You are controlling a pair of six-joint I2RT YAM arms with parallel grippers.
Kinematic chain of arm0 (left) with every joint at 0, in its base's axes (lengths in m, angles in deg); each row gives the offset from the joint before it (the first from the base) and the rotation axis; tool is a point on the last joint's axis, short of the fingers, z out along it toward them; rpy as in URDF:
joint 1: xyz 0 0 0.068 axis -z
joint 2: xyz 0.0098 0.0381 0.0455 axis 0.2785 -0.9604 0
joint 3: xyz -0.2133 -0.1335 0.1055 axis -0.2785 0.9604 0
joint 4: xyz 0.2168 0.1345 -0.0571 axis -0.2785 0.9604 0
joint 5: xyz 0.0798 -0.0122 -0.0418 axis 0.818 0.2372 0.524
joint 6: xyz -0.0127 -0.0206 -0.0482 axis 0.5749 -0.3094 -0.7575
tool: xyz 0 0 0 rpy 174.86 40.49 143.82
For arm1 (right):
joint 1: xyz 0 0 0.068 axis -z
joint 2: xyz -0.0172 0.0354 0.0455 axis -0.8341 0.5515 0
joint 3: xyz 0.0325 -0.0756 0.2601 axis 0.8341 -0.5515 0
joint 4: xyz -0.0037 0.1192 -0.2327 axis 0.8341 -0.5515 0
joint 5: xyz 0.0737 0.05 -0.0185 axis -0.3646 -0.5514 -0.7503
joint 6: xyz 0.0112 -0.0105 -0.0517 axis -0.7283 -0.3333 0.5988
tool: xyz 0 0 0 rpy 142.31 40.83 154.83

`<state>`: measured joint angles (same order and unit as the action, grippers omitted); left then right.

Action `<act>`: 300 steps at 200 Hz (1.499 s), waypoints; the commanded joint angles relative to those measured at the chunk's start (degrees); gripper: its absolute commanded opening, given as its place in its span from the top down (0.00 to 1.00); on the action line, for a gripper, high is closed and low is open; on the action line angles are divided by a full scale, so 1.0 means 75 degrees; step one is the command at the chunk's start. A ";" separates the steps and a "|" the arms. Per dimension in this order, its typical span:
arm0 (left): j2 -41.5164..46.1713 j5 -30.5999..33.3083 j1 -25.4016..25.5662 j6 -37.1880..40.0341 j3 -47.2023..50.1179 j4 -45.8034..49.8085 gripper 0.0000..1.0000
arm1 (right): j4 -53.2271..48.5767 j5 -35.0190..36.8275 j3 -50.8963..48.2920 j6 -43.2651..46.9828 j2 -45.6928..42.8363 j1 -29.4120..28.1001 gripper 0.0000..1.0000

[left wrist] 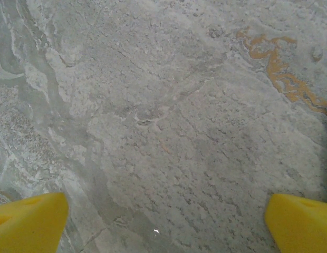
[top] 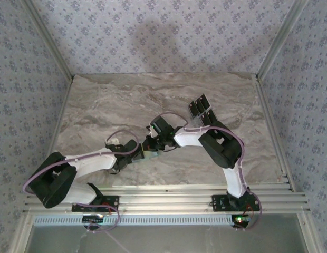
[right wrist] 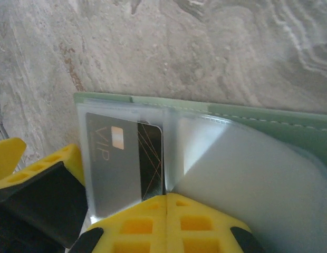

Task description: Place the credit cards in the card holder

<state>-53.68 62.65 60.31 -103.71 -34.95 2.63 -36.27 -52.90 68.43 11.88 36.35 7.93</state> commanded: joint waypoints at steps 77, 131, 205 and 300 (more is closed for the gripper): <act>-0.0062 -0.0319 0.0023 -0.0004 0.0184 -0.0923 0.01 | 0.0004 -0.0260 0.0532 -0.0211 0.0441 -0.0369 1.00; 0.0126 -0.0296 0.0024 0.0070 0.0088 -0.0819 0.01 | 0.0626 0.0028 -0.0550 -0.0219 -0.0610 0.0043 0.88; 0.0727 -0.0119 -0.0225 0.0305 -0.0126 -0.0427 0.01 | 0.0557 0.0507 -0.1289 -0.0344 -0.0661 0.0392 0.88; 0.0859 -0.0433 -0.0587 0.1104 -0.0366 -0.0736 0.01 | 0.0284 0.0966 -0.1882 -0.0293 -0.1620 0.0591 0.90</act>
<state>-47.74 60.83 56.33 -98.27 -35.54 -1.43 -30.80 -46.48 53.90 8.23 26.23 12.04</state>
